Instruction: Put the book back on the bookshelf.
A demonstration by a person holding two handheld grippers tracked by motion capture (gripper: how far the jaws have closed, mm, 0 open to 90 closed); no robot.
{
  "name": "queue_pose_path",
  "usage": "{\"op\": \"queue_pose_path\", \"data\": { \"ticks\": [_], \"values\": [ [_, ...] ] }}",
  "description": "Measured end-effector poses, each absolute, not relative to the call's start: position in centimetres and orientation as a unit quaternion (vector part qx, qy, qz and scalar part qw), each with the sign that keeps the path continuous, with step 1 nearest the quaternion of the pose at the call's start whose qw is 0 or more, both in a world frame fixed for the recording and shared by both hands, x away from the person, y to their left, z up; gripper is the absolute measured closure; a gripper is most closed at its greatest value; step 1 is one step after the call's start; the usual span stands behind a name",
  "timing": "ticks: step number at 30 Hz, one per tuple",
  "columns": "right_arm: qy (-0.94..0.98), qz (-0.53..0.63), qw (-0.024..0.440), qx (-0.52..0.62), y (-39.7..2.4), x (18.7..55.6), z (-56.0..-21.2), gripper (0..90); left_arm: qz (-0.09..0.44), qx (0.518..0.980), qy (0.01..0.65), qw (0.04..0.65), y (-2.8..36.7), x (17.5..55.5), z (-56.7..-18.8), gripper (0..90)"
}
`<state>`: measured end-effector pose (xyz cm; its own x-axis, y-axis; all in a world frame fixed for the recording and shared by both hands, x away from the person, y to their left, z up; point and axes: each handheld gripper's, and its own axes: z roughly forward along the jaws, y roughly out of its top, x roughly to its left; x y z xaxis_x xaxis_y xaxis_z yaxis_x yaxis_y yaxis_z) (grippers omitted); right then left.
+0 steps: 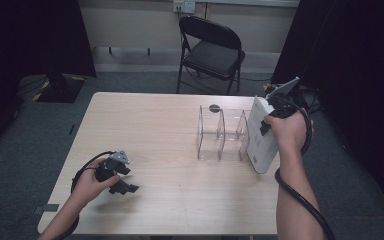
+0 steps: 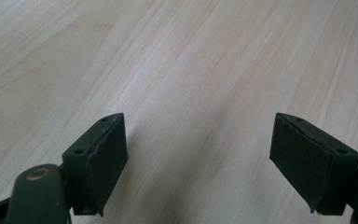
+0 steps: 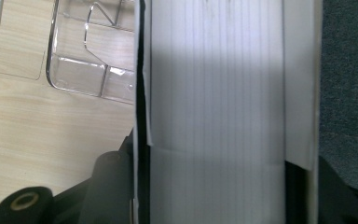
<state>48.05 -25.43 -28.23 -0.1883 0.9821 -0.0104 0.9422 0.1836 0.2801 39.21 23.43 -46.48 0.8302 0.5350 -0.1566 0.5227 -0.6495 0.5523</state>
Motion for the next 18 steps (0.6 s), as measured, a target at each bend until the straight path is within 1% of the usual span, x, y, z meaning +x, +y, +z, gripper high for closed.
{"op": "queue_pose_path", "data": {
  "ticks": [3,18],
  "values": [
    [0.766,0.101,0.100,0.627,-25.1,48.4,-28.4,52.8,0.008,0.910,0.288,0.297,23.3,39.2,-46.6,18.7],
    [0.764,0.102,0.101,0.629,-24.9,49.4,-28.9,52.7,0.008,0.913,0.283,0.294,23.1,39.2,-46.7,19.0]
  ]
}}
